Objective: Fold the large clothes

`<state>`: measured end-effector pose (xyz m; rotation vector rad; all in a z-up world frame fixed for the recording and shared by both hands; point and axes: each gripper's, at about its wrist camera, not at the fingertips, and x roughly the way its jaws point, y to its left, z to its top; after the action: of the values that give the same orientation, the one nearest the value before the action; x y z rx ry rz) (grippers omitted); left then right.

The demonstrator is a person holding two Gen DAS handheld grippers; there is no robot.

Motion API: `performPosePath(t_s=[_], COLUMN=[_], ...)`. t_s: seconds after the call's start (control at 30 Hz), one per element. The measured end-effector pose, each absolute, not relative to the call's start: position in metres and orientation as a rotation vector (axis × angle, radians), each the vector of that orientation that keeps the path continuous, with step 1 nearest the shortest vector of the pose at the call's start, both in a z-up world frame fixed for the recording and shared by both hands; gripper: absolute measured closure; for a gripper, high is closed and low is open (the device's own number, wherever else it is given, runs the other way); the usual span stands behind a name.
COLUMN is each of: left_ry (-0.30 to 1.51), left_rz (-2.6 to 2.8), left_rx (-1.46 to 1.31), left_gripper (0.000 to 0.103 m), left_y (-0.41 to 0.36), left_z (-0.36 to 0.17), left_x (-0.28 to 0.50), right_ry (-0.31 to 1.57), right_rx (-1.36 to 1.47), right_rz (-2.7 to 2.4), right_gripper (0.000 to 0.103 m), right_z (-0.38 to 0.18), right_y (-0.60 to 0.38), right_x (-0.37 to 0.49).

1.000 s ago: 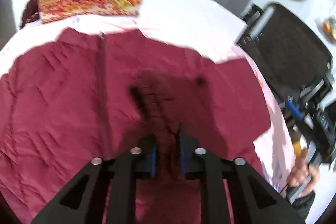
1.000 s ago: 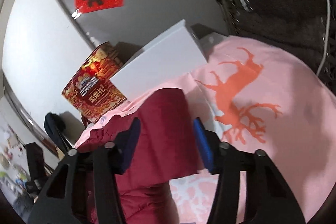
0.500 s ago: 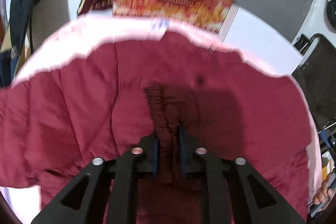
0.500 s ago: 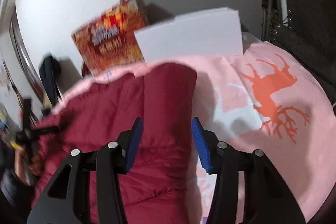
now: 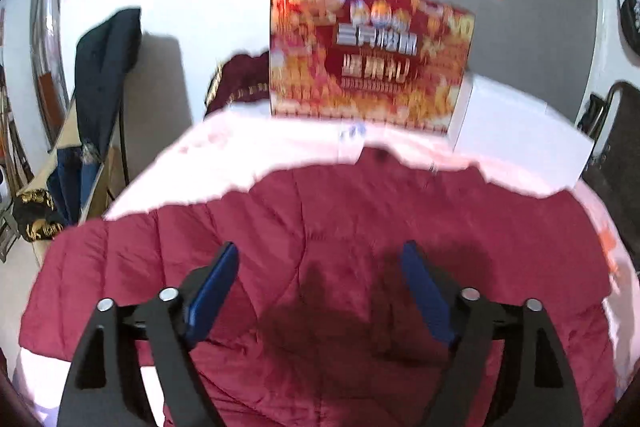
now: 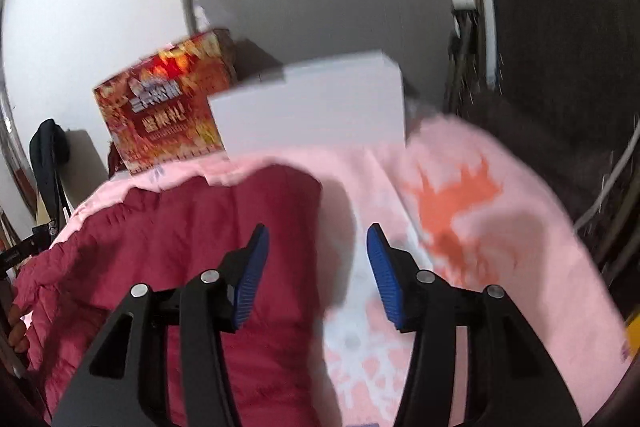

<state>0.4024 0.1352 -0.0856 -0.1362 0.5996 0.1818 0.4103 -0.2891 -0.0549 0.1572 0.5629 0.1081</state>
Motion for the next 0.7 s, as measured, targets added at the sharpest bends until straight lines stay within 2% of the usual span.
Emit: performPosePath(t_s=[0.17,0.27,0.47,0.5,0.53,0.7], left_ry=[0.636,0.657,0.831,0.858,0.875,0.873], left_rz=[0.062,0.064,0.058,0.067,0.047,-0.011], left_rx=[-0.057,-0.007,-0.022,-0.007,-0.018,-0.102], left_gripper=[0.016,0.016,0.015,0.009,0.009,0.009], left_y=[0.092,0.070,0.063,0.067,0.072,0.088], left_z=[-0.069,-0.072,-0.133,-0.147,-0.158,-0.160], left_x=[0.423,0.438,0.493,0.496,0.499,0.499], right_ry=[0.559,0.587,0.730,0.762,0.814,0.817], right_rx=[0.056,0.075,0.042,0.044,0.114,0.256], right_rz=[0.145,0.170,0.154,0.163,0.202,0.264], right_gripper=[0.053,0.053,0.052,0.052,0.052,0.052], right_z=[-0.021,-0.028,-0.108,-0.122,-0.131,-0.132], right_y=[-0.246,-0.224,-0.200,-0.203,-0.214,-0.241], right_x=[0.447,0.474,0.520,0.524,0.531,0.529])
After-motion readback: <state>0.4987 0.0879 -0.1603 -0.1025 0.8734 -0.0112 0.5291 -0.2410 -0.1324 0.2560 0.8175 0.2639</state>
